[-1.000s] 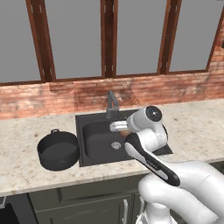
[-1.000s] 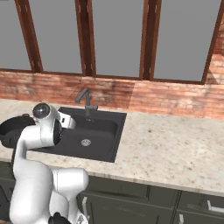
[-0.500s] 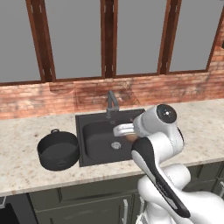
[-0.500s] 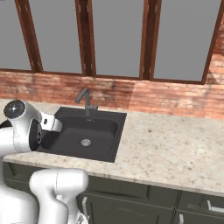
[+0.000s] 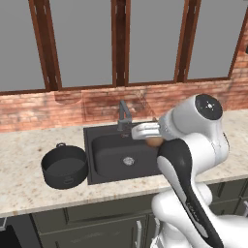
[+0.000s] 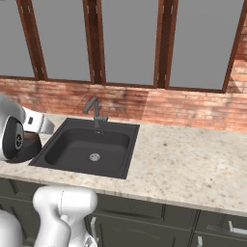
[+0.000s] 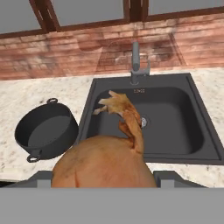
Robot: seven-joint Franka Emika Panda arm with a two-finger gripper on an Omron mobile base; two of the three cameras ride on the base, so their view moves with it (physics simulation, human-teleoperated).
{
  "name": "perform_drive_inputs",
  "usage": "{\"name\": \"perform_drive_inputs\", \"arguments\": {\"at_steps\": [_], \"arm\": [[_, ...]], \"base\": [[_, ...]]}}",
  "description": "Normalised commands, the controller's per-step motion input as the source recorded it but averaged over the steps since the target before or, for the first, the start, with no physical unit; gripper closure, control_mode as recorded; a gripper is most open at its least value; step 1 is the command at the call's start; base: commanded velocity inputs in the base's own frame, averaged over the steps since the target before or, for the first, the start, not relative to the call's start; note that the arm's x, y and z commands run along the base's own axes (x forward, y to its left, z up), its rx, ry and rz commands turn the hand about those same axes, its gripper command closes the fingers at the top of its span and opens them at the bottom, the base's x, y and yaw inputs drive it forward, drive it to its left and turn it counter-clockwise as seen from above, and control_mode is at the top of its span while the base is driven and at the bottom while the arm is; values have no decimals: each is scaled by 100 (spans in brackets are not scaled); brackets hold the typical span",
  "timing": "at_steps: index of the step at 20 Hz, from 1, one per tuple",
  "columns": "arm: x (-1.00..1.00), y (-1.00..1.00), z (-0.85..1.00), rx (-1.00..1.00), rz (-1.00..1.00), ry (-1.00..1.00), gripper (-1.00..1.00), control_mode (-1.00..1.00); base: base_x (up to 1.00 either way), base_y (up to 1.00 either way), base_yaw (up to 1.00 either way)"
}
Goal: Dump the onion from the pot into the sink. Then turn on the water and wash the onion. Then turn off the water and put the onion back in the pot.
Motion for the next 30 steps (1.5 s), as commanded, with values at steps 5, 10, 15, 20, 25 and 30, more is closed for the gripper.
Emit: {"name": "perform_drive_inputs", "arguments": {"at_steps": [5,10,15,20,25,30], "arm": [[-16,43,20,2,0,2,100,-100],[4,76,0,0,0,8,100,-100],[21,63,-6,0,0,12,100,-100],[49,36,-23,1,0,15,100,-100],[43,33,-48,0,0,14,100,-100],[37,36,-58,0,0,11,100,-100]], "base": [[0,0,0],[0,0,0],[0,0,0],[0,0,0],[0,0,0],[0,0,0]]}}
